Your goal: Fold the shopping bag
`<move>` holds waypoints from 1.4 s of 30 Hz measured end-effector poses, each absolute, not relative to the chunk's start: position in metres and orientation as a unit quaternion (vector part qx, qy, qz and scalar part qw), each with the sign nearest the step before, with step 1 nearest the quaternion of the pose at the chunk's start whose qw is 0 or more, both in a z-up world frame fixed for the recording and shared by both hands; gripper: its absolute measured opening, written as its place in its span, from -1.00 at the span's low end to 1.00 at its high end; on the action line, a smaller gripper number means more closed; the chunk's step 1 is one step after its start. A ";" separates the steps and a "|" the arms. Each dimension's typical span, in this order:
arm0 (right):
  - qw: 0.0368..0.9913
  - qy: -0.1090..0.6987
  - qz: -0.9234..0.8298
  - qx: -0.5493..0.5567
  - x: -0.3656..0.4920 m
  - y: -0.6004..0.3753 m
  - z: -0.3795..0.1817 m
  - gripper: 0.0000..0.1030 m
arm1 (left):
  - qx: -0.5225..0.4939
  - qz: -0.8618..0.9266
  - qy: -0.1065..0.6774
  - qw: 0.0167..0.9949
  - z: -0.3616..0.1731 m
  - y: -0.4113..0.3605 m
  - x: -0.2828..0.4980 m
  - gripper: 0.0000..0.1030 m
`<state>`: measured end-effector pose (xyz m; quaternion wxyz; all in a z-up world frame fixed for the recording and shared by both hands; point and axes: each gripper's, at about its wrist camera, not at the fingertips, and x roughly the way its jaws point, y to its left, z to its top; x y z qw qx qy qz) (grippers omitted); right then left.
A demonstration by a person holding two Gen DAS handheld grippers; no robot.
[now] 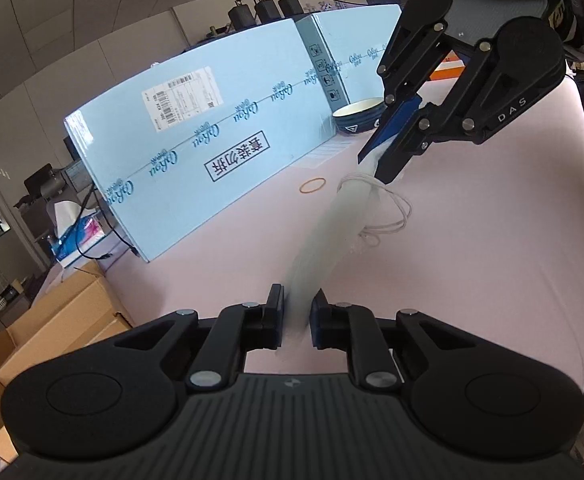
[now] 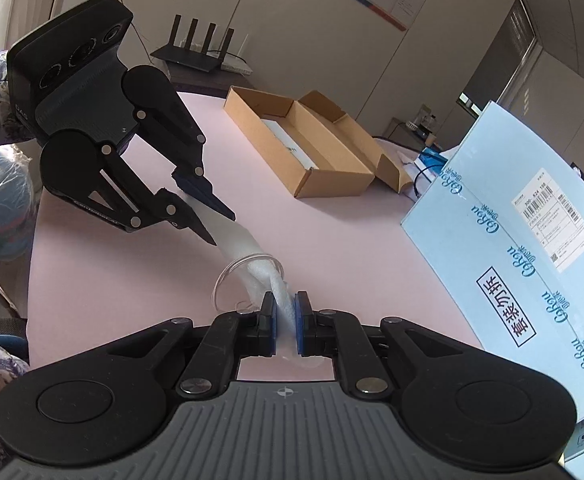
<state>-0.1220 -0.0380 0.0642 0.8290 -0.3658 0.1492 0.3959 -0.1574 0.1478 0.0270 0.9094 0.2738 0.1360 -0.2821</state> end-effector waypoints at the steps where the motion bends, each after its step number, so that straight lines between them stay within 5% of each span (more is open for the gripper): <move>1: 0.828 0.130 0.401 -0.370 -0.116 -0.027 0.070 -0.84 | 0.284 -0.258 0.118 0.916 0.038 0.160 -0.155 -0.72; 10: 0.830 0.055 0.429 -0.352 -0.021 0.090 0.096 -0.84 | 0.261 -0.105 0.144 0.949 0.085 0.266 -0.068 -0.72; 19: 0.826 0.153 0.466 -0.278 0.081 0.156 0.057 -0.84 | 0.191 -0.099 0.235 0.948 0.045 0.338 0.013 -0.72; 32: 0.793 0.237 0.501 -0.252 0.113 0.180 0.020 -0.72 | 0.159 -0.105 0.290 0.938 0.013 0.349 0.035 -0.68; 35: 0.795 0.233 0.499 -0.255 0.107 0.178 0.020 -0.46 | 0.159 -0.083 0.294 0.939 0.015 0.347 0.036 -0.40; 37: 0.800 0.227 0.494 -0.255 0.105 0.176 0.023 -0.37 | 0.162 -0.062 0.290 0.941 0.018 0.347 0.033 0.00; 42: 0.809 0.209 0.490 -0.250 0.097 0.163 0.034 -0.18 | 0.145 -0.048 0.288 0.946 0.030 0.354 0.021 0.34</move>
